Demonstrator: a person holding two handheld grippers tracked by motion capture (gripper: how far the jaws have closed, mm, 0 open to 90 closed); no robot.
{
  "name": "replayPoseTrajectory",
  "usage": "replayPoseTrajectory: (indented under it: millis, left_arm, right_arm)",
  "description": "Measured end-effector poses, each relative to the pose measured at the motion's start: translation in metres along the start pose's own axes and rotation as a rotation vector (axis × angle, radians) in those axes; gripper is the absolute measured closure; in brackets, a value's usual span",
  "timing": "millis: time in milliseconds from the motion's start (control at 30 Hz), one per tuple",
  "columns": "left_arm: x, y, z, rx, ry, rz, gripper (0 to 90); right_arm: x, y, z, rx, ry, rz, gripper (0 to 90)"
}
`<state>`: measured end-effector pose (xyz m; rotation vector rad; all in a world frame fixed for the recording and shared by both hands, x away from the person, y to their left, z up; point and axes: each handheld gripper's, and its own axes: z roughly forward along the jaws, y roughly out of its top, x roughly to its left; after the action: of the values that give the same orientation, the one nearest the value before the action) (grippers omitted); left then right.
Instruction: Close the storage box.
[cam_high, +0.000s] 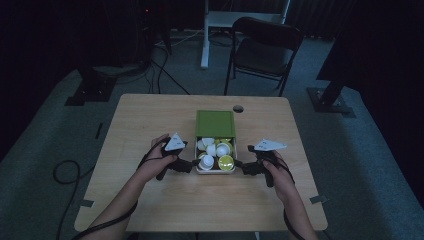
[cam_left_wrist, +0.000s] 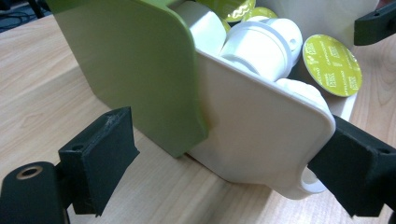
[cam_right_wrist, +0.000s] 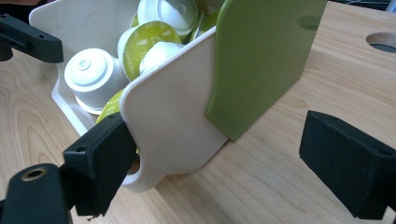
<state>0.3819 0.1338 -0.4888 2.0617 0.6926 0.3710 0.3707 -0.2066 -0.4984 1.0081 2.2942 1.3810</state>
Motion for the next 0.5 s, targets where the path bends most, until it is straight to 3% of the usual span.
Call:
replayPoseTrajectory:
  millis: [133, 500]
  left_arm:
    - [0.0029, 0.0024, 0.0003, 0.0, 0.022, 0.008, 11.2]
    - [0.0084, 0.0071, 0.0055, 0.014, 0.015, 0.006, 11.1]
  right_arm:
    - [-0.0007, 0.0023, 0.002, -0.001, 0.0, 0.0, 10.8]
    - [-0.0061, 0.0057, 0.0064, 0.001, -0.005, 0.018, 10.8]
